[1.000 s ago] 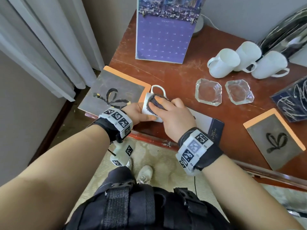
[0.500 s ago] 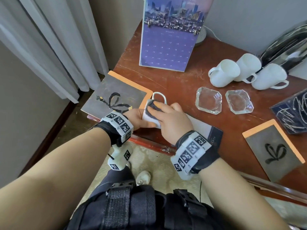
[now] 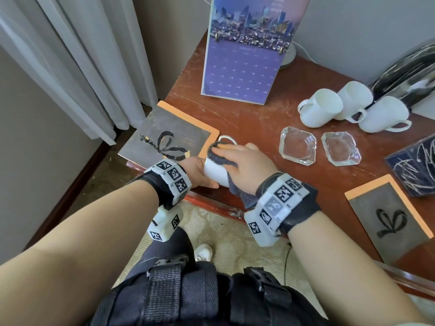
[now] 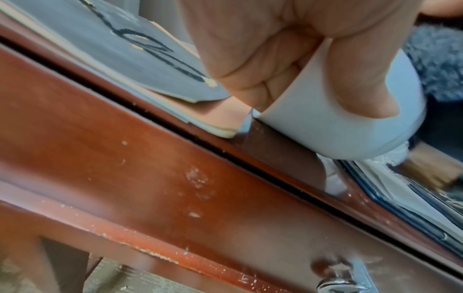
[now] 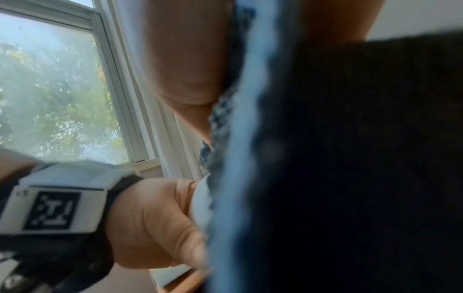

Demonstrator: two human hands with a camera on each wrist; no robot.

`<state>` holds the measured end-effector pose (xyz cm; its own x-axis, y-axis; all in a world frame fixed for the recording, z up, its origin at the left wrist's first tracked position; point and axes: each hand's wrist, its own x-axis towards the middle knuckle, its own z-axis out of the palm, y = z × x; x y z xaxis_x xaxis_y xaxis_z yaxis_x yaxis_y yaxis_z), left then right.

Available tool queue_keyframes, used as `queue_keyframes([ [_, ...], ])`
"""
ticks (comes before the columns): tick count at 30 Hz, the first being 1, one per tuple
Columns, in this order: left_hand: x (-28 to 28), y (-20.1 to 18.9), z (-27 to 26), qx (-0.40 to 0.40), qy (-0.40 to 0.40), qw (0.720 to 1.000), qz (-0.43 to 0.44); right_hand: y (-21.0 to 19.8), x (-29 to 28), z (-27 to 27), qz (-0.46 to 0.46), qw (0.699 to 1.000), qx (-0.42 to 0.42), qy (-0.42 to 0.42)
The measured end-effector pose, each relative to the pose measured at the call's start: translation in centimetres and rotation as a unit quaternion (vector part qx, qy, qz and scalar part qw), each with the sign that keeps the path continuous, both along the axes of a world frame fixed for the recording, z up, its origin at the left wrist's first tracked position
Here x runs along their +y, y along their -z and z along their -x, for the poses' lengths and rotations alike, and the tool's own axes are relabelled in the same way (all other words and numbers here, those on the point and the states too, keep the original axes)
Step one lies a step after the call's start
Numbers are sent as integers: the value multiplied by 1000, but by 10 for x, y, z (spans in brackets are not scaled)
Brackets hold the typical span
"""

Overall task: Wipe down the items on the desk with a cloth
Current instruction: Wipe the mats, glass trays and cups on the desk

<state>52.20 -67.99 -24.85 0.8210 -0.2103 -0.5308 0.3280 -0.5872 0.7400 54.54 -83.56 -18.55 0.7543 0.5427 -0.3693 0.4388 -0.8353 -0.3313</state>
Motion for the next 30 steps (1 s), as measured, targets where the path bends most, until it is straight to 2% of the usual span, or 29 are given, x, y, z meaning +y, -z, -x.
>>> queue_keyframes([
  [3,1,0,-1,19,-20,999,47,-1,-24,9,-4,1000,12,21],
  [5,0,-1,0,21,-24,998,47,-5,-30,12,15,1000,7,10],
  [9,-1,-3,-2,25,-21,999,30,-18,-30,9,130,991,3,-12],
  [11,-1,-4,-3,24,-7,1000,14,-25,-30,8,96,995,-14,18],
  [14,-2,-7,-3,23,-12,1000,12,-23,-20,5,-16,996,-84,34],
  [15,-3,-8,-2,22,-8,1000,9,-19,-14,4,-23,996,-89,20],
  [19,-3,-12,-4,29,10,999,18,5,-2,12,60,991,-116,-20],
  [24,-4,-13,-7,32,18,999,-2,9,-34,34,-30,989,-121,-81],
  [25,-4,-13,-7,35,16,999,-6,8,-40,34,-24,990,-115,-81],
  [27,-6,-15,-8,37,16,999,-15,4,-50,33,15,996,-77,-41],
  [30,-6,-21,-9,66,13,998,-10,-1,-58,28,19,995,-80,58],
])
